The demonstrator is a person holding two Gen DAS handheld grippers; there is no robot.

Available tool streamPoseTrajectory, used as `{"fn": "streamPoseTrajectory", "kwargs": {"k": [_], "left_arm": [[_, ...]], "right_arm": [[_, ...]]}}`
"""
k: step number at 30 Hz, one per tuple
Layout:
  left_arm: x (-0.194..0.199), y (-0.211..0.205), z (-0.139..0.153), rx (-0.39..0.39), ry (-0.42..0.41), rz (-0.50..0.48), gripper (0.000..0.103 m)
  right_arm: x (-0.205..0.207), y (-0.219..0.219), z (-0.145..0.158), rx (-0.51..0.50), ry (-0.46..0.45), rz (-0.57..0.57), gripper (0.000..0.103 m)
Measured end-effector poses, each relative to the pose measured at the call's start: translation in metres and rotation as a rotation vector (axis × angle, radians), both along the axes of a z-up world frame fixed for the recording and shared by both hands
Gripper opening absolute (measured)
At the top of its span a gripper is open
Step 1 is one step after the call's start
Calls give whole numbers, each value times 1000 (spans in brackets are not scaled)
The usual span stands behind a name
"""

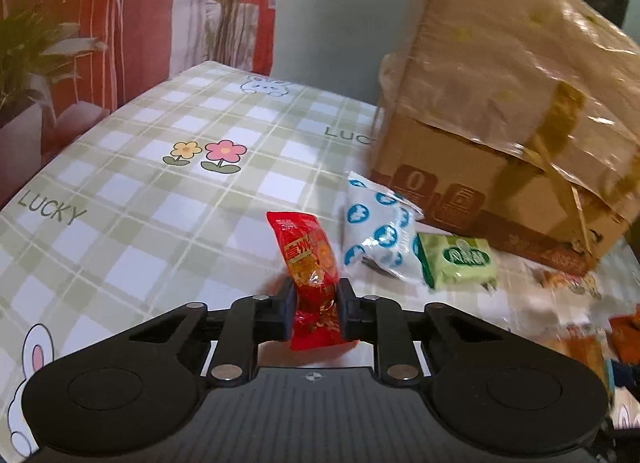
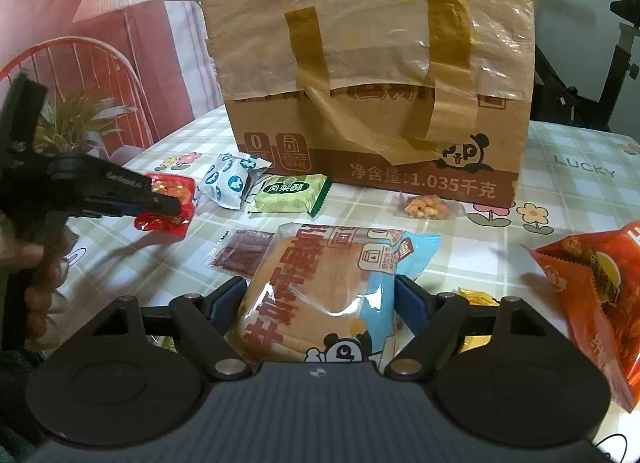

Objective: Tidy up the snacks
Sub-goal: 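Grasp the bread bun with the right tool while the left tool grasps the red candy packet, then carry the red candy packet and bread bun over the box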

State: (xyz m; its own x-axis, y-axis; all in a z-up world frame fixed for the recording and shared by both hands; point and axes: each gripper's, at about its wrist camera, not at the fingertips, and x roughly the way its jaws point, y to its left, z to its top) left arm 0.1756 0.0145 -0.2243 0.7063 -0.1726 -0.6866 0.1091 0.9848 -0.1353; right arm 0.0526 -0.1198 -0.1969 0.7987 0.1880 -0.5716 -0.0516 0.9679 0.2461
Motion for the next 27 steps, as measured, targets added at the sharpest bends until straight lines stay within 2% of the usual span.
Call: {"fn": "streamPoseTrajectory", "kwargs": {"k": [5,9,15,21,27], "left_arm": [[-21,1,6,22,-18,-37,20],[-28,5,9,0,-18,-39,20],[-37,2,22,-4,-62,-61,20],[-40,-4,56,26,-174,-115,20],[-41,-12,104,-2,-285,-184,20]], "right_arm": [[-1,0,2,3,-2,-6,80],[-3,-1,4,9,-13,-12,80],[-7,-2,11,1,-44,-8,80],[-10,-11,33,-40,-118,-31,80],[-7,-22,70,-82,-221,-35,80]]}}
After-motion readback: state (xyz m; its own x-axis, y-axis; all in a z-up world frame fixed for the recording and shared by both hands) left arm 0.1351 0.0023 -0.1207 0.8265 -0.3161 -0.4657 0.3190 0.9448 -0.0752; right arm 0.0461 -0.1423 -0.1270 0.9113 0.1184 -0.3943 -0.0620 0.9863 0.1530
